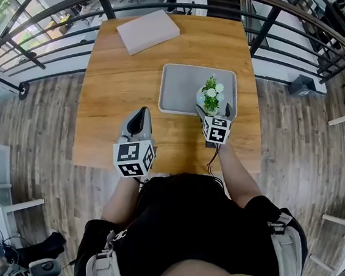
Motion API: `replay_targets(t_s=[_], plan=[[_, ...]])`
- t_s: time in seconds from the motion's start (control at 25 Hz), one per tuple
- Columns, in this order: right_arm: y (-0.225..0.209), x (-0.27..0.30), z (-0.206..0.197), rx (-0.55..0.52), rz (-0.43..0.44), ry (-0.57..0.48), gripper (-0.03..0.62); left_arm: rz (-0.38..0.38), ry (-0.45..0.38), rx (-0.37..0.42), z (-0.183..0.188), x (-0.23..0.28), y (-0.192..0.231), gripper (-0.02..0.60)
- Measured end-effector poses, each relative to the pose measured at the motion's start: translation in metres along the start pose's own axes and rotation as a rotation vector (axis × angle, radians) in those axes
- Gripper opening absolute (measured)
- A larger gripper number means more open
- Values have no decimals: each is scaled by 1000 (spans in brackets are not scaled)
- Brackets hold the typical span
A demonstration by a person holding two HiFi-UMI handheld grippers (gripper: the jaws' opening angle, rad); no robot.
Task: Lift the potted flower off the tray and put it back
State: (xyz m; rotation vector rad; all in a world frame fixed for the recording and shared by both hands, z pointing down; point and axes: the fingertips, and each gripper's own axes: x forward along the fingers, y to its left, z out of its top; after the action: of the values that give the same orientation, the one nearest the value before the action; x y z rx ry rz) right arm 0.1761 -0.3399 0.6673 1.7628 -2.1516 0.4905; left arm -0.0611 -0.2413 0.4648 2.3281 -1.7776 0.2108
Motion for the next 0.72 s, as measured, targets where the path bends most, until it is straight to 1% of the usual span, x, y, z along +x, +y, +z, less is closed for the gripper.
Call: replay_targets(t_s=[0.2, 0.32, 0.52, 0.72], plan=[[0, 16, -30, -9, 1, 75, 557, 28, 8, -4, -1, -2, 9, 12], [-3, 27, -43, -31, 9, 110, 557, 41, 17, 0, -4, -2, 11, 12], [-10, 43, -48, -17, 12, 125, 555, 61, 36, 6, -11, -4, 17, 12], [-9, 51, -46, -20, 39, 139, 555, 78, 45, 8, -14, -10, 19, 12]])
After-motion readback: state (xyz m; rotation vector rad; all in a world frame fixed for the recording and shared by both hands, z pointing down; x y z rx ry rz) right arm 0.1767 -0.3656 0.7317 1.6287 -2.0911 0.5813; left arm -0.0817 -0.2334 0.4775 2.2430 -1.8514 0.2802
